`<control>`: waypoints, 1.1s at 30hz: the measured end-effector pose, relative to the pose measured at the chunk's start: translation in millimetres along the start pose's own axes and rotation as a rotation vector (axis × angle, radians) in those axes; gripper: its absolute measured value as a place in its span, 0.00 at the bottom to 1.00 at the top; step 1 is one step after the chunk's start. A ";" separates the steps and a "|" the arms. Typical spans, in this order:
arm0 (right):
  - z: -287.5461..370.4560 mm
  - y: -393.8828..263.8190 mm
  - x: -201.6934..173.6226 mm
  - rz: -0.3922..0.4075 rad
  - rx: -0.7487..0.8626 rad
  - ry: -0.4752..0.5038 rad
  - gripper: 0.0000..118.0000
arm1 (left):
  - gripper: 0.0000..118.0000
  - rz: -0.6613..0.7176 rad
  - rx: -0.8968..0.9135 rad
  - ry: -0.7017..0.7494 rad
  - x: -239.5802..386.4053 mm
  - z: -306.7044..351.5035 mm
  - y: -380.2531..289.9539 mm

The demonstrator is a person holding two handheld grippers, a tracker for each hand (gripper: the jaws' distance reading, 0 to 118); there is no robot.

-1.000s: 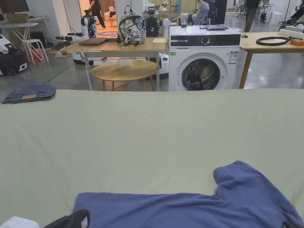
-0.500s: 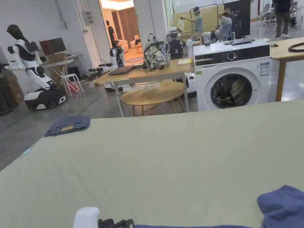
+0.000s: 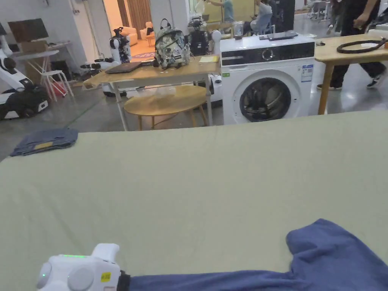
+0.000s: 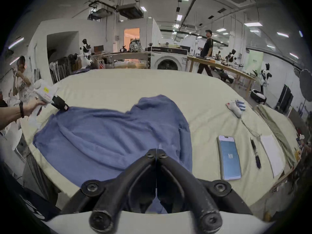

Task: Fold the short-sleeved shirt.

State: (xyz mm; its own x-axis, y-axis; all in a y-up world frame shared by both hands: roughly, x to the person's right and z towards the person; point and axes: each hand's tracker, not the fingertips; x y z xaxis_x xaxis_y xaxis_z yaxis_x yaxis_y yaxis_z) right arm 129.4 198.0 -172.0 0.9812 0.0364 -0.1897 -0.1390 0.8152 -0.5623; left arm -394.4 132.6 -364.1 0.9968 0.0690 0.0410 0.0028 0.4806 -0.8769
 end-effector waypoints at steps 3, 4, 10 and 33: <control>-31.9 47.5 17.3 -0.042 -0.047 0.035 0.61 | 0.00 -0.066 -0.014 0.082 8.0 -9.8 -3.2; -44.2 61.8 24.3 -0.053 -0.052 0.043 0.70 | 0.00 -0.052 -0.012 0.072 7.7 -9.5 -3.0; -193.6 113.9 77.4 -0.138 -0.393 -0.019 0.67 | 0.00 0.063 -0.012 0.012 -6.0 -2.0 -6.4; -6.0 -5.6 71.4 -0.259 -0.266 -0.049 0.00 | 0.00 0.221 0.320 -0.290 -40.5 141.6 -165.6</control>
State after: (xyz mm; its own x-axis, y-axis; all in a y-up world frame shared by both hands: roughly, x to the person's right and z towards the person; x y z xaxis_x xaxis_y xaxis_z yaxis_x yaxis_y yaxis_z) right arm 199.5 192.5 -187.2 0.9927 -0.1187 0.0214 0.0912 0.6226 -0.7772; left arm -446.5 174.0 -152.8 0.9072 0.4186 0.0416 -0.2769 0.6686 -0.6902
